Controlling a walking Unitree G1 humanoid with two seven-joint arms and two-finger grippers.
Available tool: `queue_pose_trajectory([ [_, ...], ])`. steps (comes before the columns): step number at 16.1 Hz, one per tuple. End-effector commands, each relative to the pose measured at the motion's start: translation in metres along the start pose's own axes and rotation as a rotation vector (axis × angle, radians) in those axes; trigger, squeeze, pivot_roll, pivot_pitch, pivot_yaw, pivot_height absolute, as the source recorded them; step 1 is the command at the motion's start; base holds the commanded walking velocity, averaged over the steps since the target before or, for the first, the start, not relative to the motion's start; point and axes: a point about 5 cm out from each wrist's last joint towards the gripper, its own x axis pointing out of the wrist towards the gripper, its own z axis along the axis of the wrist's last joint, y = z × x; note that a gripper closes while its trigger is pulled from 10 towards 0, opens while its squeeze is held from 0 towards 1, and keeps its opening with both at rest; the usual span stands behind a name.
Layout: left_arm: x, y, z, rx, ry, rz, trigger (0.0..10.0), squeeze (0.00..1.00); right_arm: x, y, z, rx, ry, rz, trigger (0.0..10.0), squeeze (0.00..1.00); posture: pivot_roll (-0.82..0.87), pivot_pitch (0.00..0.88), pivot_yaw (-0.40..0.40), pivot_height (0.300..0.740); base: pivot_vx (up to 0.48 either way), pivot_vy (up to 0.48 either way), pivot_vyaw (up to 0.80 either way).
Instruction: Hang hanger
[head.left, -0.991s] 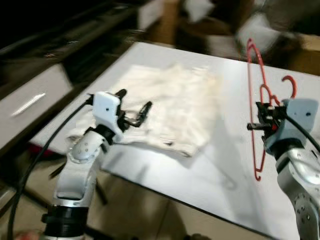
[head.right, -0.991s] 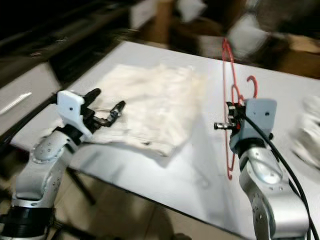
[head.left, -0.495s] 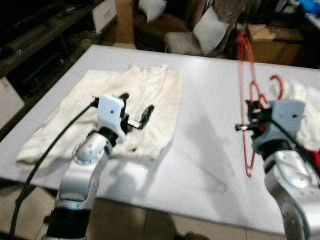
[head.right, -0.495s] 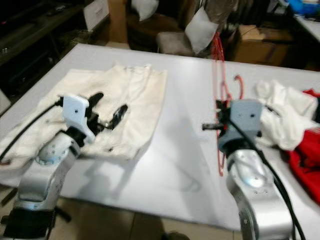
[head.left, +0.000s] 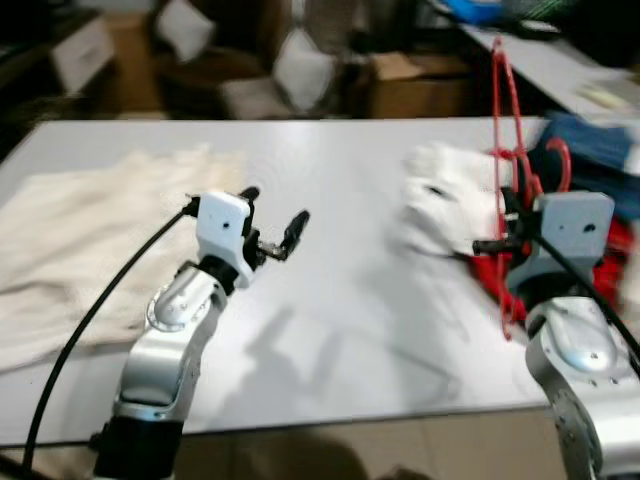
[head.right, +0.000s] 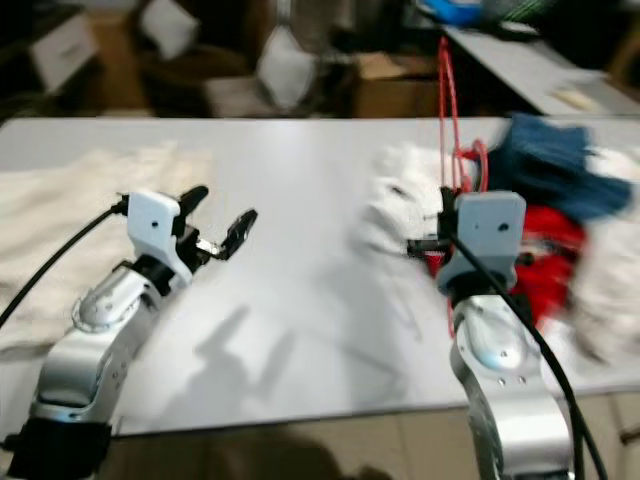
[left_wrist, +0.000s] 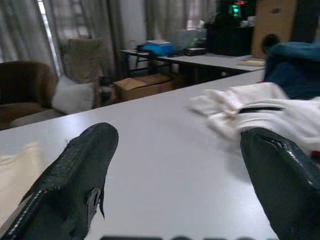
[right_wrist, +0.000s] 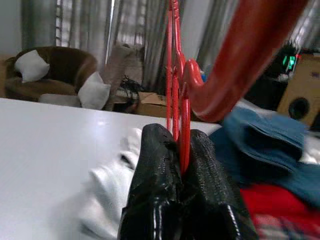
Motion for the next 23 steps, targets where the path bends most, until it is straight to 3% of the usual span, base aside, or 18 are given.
queue_pose_trajectory([
  [1, 0.002, -0.003, 0.003, 0.004, -0.006, -0.01, 10.0, 0.56, 0.0, -0.002, -0.001, 0.007, 0.009, 0.02, 10.0, 0.0, -0.17, 0.0, 0.01, 0.74, 0.0, -0.266, -0.79],
  [5, 0.005, -0.004, 0.003, 0.009, -0.008, -0.015, 10.0, 0.56, -0.001, -0.006, -0.003, -0.034, -0.021, -0.039, 10.0, 0.0, -0.18, 0.0, 0.018, 0.74, 0.0, -0.125, -0.8],
  [9, 0.008, -0.004, -0.001, -0.024, 0.02, -0.011, 10.0, 0.5, -0.001, -0.011, -0.008, 0.023, 0.007, -0.084, 10.0, 0.0, -0.18, 0.0, 0.019, 0.74, 0.0, 0.12, -0.8],
  [11, 0.009, -0.004, -0.003, -0.039, 0.036, -0.002, 10.0, 0.43, -0.002, -0.014, -0.015, 0.076, 0.068, -0.072, 10.0, 0.0, -0.19, 0.0, 0.02, 0.74, 0.0, 0.48, -0.62],
  [12, 0.01, -0.003, -0.002, -0.033, 0.027, 0.004, 10.0, 0.37, -0.003, -0.009, -0.019, 0.139, 0.095, 0.019, 10.0, 0.0, -0.19, 0.0, 0.021, 0.74, 0.0, 0.0, -0.4],
  [14, 0.011, -0.003, -0.002, -0.025, 0.02, 0.0, 10.0, 0.22, -0.007, -0.005, -0.042, 0.058, 0.241, 0.078, 10.0, 0.0, -0.19, 0.0, 0.019, 0.74, 0.0, 0.0, 0.0],
  [16, 0.014, 0.0, -0.006, 0.034, 0.042, 0.022, 10.0, 0.24, -0.006, -0.012, -0.048, 0.015, 0.259, 0.025, 10.0, 0.0, -0.19, 0.0, 0.017, 0.74, 0.0, 0.0, 0.0],
  [18, 0.014, -0.001, -0.006, 0.013, 0.041, 0.024, 10.0, 0.25, -0.005, -0.016, -0.047, -0.004, 0.258, -0.002, 10.0, 0.0, -0.19, 0.0, 0.016, 0.74, 0.0, 0.0, 0.0],
  [20, 0.014, -0.002, -0.006, 0.006, 0.04, 0.016, 10.0, 0.24, -0.003, -0.015, -0.036, 0.095, 0.199, 0.031, 10.0, 0.0, -0.19, 0.0, 0.015, 0.74, 0.259, 0.0, 0.0],
  [23, 0.019, -0.002, -0.005, 0.004, 0.033, 0.034, 10.0, 0.24, 0.001, -0.018, -0.034, 0.09, 0.187, 0.027, 10.0, 0.0, -0.19, 0.0, 0.01, 0.74, 0.287, 0.0, -0.53],
])
